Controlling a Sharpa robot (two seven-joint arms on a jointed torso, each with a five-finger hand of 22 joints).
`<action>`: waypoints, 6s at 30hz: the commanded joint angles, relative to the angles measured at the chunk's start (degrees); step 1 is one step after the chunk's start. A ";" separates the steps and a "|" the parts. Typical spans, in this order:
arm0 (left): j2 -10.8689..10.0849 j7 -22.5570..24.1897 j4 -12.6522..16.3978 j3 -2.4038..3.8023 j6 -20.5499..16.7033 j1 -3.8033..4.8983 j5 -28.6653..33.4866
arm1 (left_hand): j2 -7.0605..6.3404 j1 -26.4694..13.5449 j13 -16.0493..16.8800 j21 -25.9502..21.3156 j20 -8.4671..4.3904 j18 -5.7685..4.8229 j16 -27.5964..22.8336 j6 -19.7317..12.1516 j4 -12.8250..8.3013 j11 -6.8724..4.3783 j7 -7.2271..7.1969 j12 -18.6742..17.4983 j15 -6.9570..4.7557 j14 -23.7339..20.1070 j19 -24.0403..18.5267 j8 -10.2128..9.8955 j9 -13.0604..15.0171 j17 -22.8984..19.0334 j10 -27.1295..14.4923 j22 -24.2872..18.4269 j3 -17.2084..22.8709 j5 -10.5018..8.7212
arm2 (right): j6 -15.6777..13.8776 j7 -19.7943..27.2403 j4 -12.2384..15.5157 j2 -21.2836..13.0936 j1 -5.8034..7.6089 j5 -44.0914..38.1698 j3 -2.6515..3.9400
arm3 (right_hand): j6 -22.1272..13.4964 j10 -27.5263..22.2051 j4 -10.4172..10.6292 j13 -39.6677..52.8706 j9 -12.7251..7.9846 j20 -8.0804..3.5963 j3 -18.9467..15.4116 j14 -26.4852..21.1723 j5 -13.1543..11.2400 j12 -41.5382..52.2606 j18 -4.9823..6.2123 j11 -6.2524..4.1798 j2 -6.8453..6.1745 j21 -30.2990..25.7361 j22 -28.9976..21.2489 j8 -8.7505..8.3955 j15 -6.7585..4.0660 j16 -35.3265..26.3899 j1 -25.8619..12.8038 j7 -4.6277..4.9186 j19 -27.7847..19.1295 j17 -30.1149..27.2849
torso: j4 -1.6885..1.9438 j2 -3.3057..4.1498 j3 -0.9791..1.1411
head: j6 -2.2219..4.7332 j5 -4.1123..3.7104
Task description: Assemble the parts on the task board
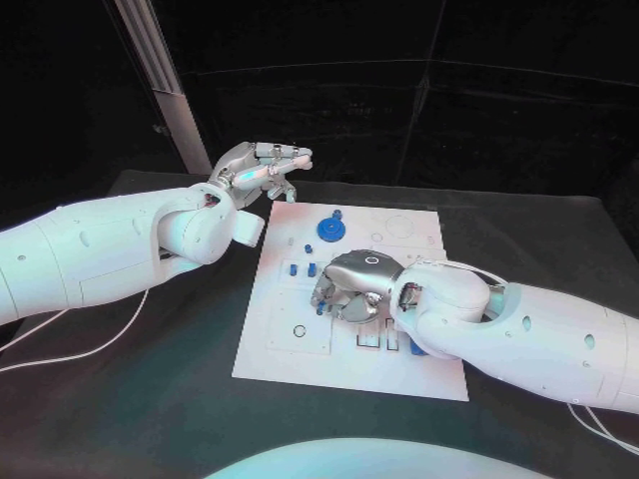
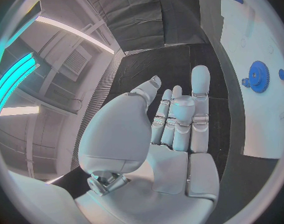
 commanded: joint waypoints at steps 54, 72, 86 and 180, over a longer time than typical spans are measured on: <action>-0.54 -0.44 -0.21 0.01 0.92 0.13 0.10 | 0.32 -0.05 -0.12 -0.65 -0.40 0.61 0.29 -0.02 -0.16 0.14 0.29 0.39 -0.18 -0.37 -0.11 0.20 -0.04 -0.30 -0.58 -0.28 -0.20 -0.18 | -4.70 -1.99 7.64 -15.39 2.29 5.53 -0.01 | -11.91 -13.80 4.76 -0.21 -0.94 1.61 -11.30 -1.69 1.46 0.60 1.72 2.13 -5.93 -11.00 -15.25 -0.27 1.67 -7.84 -4.30 1.77 -7.16 -11.79 | -0.28 -0.16 0.05 | 1.35 -1.11; -0.22 -0.58 -0.42 -0.01 1.30 0.12 0.10 | 0.32 -0.05 -0.12 -0.65 -0.40 0.61 0.29 -0.02 -0.16 0.14 0.29 0.39 -0.18 -0.37 -0.11 0.20 -0.04 -0.30 -0.58 -0.28 -0.20 -0.18 | 0.15 -5.38 5.27 -17.58 3.75 0.81 -0.01 | -14.58 -18.19 7.57 0.20 -0.48 1.56 -20.35 -1.91 2.49 4.93 1.74 2.19 -3.40 -13.29 -17.02 0.17 1.76 -10.39 1.72 0.89 -6.50 -15.58 | -0.14 -0.03 0.07 | 1.99 -1.74; -0.05 -0.68 -0.48 -0.01 1.50 0.12 0.10 | 0.32 -0.05 -0.12 -0.65 -0.40 0.61 0.29 -0.02 -0.16 0.14 0.29 0.39 -0.18 -0.37 -0.11 0.20 -0.04 -0.30 -0.58 -0.28 -0.20 -0.18 | -1.38 -5.45 3.44 -14.67 3.75 0.28 -0.01 | -13.62 -14.25 7.88 -0.12 -0.65 1.13 -18.81 -0.82 0.24 7.94 1.40 1.37 -0.59 -11.53 -15.04 -0.14 1.02 -8.83 3.53 1.16 -4.49 -13.61 | -0.11 -0.06 0.05 | 1.71 -2.03; 2.24 -1.58 -2.03 0.00 1.90 0.14 0.10 | 0.97 0.58 -0.25 -1.05 -0.36 0.64 0.39 -0.31 -0.34 0.23 0.43 1.08 -0.11 -0.55 -0.06 0.16 -0.08 -0.84 -1.15 -0.61 -0.03 -0.09 | 5.09 0.05 3.01 1.66 1.16 0.46 -0.04 | -2.56 -1.94 6.28 0.09 0.99 0.00 -0.87 0.49 -2.94 3.57 0.07 -0.03 -1.41 -2.94 -4.92 3.53 -0.11 -0.66 3.75 0.27 -2.41 -4.62 | -0.07 -0.04 -0.01 | 0.52 1.12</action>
